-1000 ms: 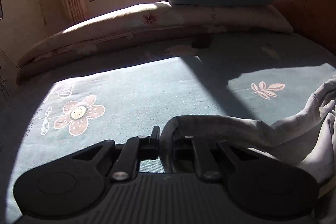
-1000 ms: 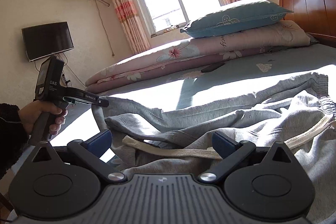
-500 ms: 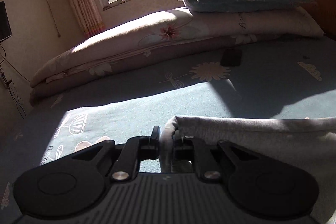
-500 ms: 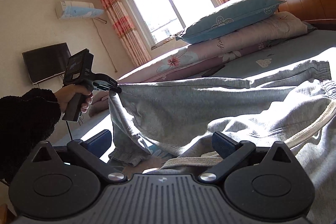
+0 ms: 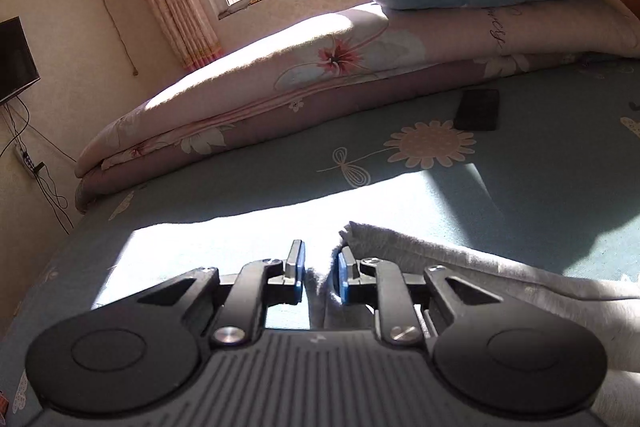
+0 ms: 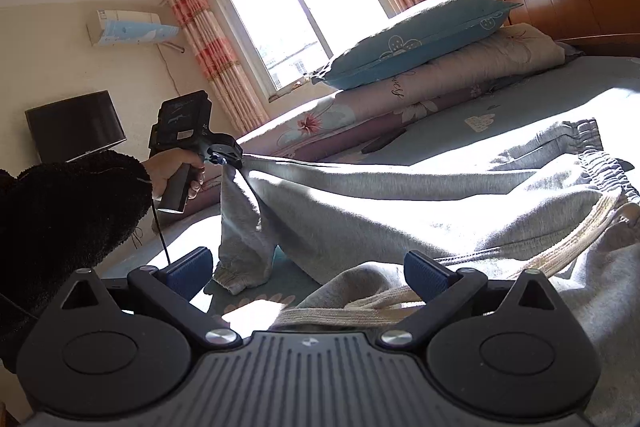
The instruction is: Fold clothes
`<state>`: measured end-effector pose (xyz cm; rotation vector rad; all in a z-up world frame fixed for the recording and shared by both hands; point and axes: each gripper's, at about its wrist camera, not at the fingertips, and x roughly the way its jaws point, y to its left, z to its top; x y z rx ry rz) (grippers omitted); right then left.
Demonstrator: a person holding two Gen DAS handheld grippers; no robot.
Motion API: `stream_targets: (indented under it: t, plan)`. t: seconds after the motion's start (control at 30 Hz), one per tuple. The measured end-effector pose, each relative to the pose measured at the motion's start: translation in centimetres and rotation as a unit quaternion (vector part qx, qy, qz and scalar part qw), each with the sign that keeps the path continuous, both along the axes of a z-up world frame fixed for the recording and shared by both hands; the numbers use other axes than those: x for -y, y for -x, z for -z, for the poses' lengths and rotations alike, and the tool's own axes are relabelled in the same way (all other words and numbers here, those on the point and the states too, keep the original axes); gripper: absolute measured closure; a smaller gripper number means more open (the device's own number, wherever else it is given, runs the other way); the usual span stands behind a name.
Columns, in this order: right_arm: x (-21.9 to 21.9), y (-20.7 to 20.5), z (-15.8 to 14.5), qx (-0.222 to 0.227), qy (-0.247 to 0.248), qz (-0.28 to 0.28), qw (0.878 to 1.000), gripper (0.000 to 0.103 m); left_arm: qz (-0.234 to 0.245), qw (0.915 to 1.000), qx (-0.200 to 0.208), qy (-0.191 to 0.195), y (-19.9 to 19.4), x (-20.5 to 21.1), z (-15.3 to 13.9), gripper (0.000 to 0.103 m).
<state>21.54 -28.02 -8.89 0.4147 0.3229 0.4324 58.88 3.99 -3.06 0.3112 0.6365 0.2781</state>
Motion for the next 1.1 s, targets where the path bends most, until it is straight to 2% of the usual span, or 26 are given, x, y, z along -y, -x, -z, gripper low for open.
stream_targets:
  t: [0.17,0.23,0.27,0.43,0.47,0.5,0.53,0.63,0.7,0.87,0.97,1.1]
  plan:
    - [-0.8,0.1,-0.2,0.007,0.031,-0.006,0.999,0.000,-0.001,0.9994,-0.034,0.008,0.2,-0.5,1.9,0.083]
    - [-1.0,0.0,-0.2,0.007,0.038,-0.009,0.999,0.000,-0.005,0.9993,-0.036,0.007,0.6,-0.8,1.7,0.066]
    - [-1.1,0.0,-0.3,0.006,0.040,-0.010,0.999,0.000,-0.005,0.9993,-0.036,0.009,0.9,-1.1,1.4,0.062]
    - [-0.9,-0.1,-0.2,0.004,0.035,-0.008,0.999,0.000,-0.010,0.9994,-0.027,0.022,3.1,-3.1,-1.0,0.053]
    - [-0.8,-0.1,-0.2,0.004,0.033,-0.007,0.999,0.000,-0.010,0.9991,-0.027,0.032,3.6,-3.6,-1.3,0.050]
    - [-0.8,-0.2,-0.1,0.003,0.033,-0.007,0.999,0.000,-0.007,0.9985,-0.030,0.046,4.2,-4.2,-1.7,0.043]
    - [-0.8,-0.2,-0.1,0.002,0.032,-0.006,0.999,0.000,-0.005,0.9979,-0.032,0.056,4.8,-4.6,-1.9,0.041]
    - [-0.7,-0.2,0.0,0.002,0.027,-0.005,1.000,0.000,-0.010,0.9963,-0.026,0.082,6.9,-5.9,-2.3,0.041]
    - [-0.6,-0.2,0.0,0.002,0.024,-0.002,1.000,0.000,-0.011,0.9926,-0.033,0.116,8.5,-6.7,-2.1,0.040]
    - [-0.3,-0.3,0.0,-0.001,0.013,0.003,1.000,0.000,-0.006,0.9763,-0.076,0.202,12.6,-7.5,0.3,0.040]
    - [-0.1,-0.4,0.1,-0.003,0.007,0.006,1.000,0.000,-0.016,0.9568,-0.097,0.274,14.9,-7.9,2.6,0.041]
    - [0.1,-0.5,0.1,-0.006,-0.001,0.008,1.000,0.000,-0.054,0.9250,-0.106,0.361,16.9,-8.6,5.9,0.045]
